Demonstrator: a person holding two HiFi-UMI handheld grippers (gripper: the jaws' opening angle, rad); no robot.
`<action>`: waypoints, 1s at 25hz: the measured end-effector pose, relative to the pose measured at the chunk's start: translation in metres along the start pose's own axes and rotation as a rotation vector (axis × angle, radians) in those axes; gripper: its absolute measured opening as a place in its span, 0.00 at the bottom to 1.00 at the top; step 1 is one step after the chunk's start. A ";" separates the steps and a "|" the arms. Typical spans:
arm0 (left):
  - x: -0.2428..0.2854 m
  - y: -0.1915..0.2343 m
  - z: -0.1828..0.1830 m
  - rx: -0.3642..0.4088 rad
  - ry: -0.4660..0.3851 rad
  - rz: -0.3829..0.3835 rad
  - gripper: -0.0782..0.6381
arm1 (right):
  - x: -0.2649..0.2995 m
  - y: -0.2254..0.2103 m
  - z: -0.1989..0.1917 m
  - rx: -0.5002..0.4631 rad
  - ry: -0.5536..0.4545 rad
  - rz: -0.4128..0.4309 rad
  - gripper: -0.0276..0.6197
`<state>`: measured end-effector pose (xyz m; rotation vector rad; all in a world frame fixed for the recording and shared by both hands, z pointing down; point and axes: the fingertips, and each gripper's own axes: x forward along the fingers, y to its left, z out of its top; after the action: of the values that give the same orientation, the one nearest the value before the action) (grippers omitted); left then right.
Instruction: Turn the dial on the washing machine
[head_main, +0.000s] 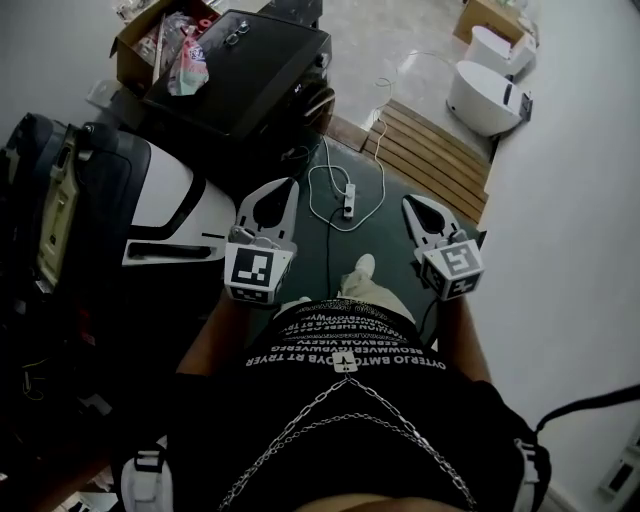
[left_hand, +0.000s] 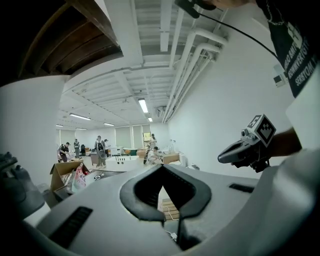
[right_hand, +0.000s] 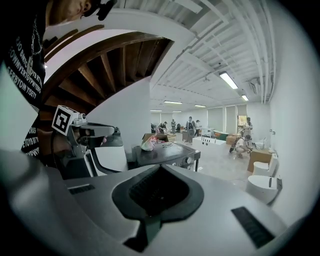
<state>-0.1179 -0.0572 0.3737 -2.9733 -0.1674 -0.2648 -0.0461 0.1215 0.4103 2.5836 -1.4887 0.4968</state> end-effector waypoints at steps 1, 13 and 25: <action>0.010 0.001 0.003 0.007 0.006 0.011 0.12 | 0.005 -0.013 0.001 -0.007 -0.009 0.007 0.04; 0.110 -0.012 0.045 -0.039 0.015 0.126 0.12 | 0.053 -0.100 0.026 -0.085 0.030 0.162 0.24; 0.128 -0.015 0.034 -0.062 0.047 0.278 0.12 | 0.087 -0.127 0.012 -0.186 0.044 0.359 0.41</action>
<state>0.0116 -0.0248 0.3659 -2.9982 0.2632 -0.3085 0.1057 0.1118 0.4357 2.1612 -1.8933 0.4221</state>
